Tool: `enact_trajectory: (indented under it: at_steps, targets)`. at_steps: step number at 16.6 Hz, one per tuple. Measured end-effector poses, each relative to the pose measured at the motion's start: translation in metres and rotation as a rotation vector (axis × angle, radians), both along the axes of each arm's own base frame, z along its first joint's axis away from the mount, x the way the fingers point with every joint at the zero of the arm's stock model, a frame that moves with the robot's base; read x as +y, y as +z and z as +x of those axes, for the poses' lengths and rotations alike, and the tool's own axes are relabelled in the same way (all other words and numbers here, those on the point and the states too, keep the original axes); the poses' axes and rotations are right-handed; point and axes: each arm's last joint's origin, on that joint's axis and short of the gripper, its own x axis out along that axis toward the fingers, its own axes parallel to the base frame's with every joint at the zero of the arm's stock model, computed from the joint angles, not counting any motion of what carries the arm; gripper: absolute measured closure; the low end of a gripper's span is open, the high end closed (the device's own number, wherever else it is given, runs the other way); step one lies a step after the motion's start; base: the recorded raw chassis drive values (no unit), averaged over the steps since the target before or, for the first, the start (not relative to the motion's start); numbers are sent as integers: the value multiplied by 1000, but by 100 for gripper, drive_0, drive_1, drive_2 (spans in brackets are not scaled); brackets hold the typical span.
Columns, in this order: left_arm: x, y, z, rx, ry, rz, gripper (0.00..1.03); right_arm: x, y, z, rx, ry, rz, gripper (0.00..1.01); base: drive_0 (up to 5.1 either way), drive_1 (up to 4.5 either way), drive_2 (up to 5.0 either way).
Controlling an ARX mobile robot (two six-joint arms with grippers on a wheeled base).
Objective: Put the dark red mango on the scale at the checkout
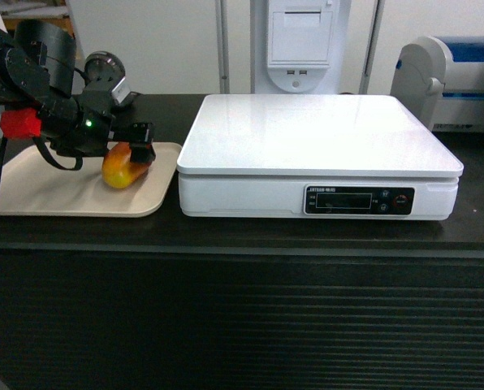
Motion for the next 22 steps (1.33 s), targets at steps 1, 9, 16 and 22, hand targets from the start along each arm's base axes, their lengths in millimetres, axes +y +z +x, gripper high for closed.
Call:
enact_trajectory:
  at_steps: [1, 9, 16, 22]
  targets:
    - [0, -1, 0, 10, -1, 1, 5, 0, 0, 0, 0, 0, 0, 3, 0, 0, 0]
    - [1, -7, 3, -3, -14, 32, 24, 0, 0, 0, 0, 0, 0, 3, 0, 0, 0]
    - [-6, 32, -34, -140, -45, 75, 36, 0, 0, 0, 0, 0, 0, 3, 0, 0, 0]
    - [-49, 99, -133, -382, -170, 47, 36, 0, 0, 0, 0, 0, 0, 3, 0, 0, 0]
